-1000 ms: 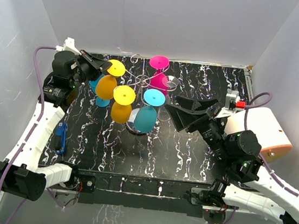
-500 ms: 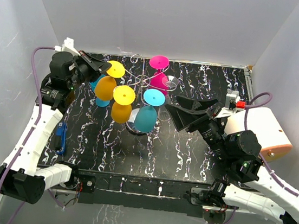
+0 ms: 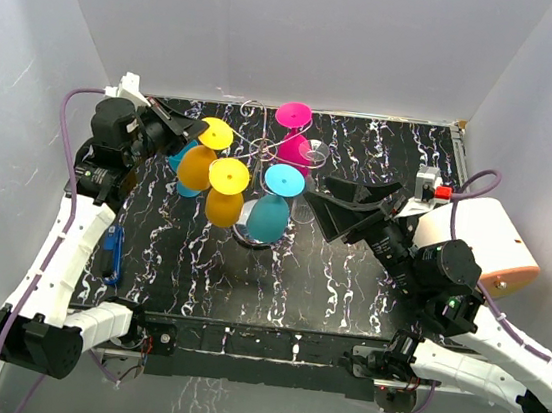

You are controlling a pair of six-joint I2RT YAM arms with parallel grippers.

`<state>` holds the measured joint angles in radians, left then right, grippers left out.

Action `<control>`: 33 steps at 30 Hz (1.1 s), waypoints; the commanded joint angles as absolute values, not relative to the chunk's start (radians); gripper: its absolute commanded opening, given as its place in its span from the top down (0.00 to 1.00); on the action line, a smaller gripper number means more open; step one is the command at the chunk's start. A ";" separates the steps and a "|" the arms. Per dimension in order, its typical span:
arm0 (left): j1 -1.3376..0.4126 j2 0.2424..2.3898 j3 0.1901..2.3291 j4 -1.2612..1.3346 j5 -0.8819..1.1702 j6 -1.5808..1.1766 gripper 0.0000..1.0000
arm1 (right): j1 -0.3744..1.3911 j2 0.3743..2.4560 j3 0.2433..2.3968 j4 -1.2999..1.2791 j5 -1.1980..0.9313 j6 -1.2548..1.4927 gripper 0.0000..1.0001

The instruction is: Place the wine glass upside down on the wine glass rack

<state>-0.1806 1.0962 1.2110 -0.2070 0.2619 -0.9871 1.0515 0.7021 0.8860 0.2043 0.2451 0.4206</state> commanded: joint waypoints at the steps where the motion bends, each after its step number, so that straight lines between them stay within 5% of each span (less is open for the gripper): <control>1: -0.182 1.086 1.226 -0.243 0.294 -0.960 0.99 | 1.051 0.703 0.910 0.233 0.258 0.413 0.32; 5: -0.183 1.101 1.251 -0.293 0.285 -0.942 0.99 | 1.051 0.705 0.916 0.225 0.264 0.408 0.32; 33: -0.181 1.111 1.467 -0.582 0.085 -0.730 0.55 | 1.051 0.685 0.898 0.226 0.274 0.413 0.32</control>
<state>-0.1818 1.1213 1.3914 -0.5236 0.1699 -0.8211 1.0519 0.7040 0.8860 0.2008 0.2638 0.4202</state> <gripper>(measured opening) 0.423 0.679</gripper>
